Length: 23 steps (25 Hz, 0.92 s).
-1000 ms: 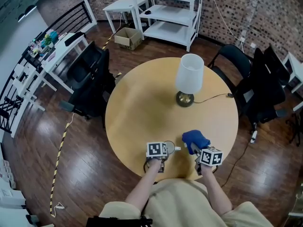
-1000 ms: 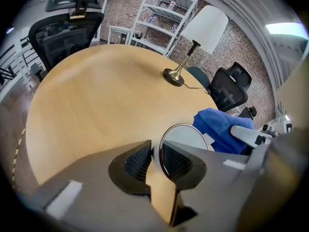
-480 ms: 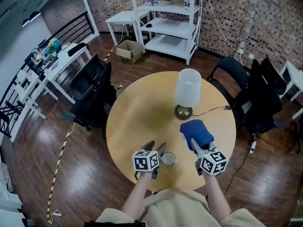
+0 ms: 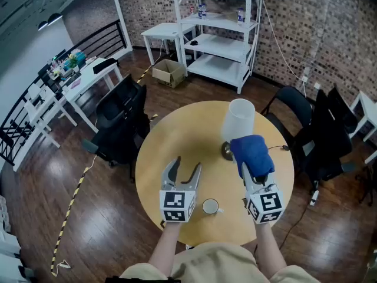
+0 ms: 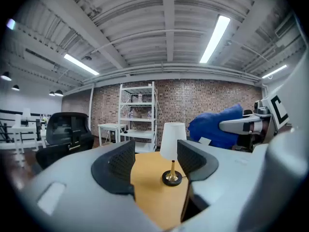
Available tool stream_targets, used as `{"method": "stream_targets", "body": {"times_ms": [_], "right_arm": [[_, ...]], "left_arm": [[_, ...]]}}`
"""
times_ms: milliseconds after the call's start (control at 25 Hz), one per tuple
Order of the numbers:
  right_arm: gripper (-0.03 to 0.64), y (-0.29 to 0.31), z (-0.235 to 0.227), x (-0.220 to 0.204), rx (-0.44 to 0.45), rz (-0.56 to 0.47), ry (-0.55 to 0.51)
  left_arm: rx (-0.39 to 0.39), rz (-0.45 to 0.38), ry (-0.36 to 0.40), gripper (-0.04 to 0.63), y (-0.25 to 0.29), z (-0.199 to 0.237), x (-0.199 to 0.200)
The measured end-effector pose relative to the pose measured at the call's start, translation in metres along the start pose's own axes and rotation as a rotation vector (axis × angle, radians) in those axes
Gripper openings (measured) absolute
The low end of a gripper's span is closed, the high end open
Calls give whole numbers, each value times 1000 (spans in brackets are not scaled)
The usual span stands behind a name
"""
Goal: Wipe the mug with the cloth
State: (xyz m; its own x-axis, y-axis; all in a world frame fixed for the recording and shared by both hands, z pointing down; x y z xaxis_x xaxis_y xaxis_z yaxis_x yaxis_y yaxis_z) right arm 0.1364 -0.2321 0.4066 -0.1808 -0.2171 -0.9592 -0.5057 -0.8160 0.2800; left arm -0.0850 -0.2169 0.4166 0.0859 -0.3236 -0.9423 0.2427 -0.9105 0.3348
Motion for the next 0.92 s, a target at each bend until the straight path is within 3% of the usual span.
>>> {"method": "stream_targets", "body": {"times_ms": [320,600,920], "right_arm": [[64,-9,4,2,-7,-20,36],[63,-13,4,1,-23,-4,21],[63,-16,8,6,-13,-20,20]], "left_arm": [[45,-81,-10,273,-15,-7,5],[81,-76,-20,330,-17,-5,4],[84,-82,-39,334,-20,-2,3]]}}
Point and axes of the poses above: the fingertips, and each gripper's own axes: y forward along the fingers, z to its left, x out of its top, the point moved 5 cm from there along -y, backward along the fingers, and after that the axes turned 12 degrees about z, right-handed, at the moved point
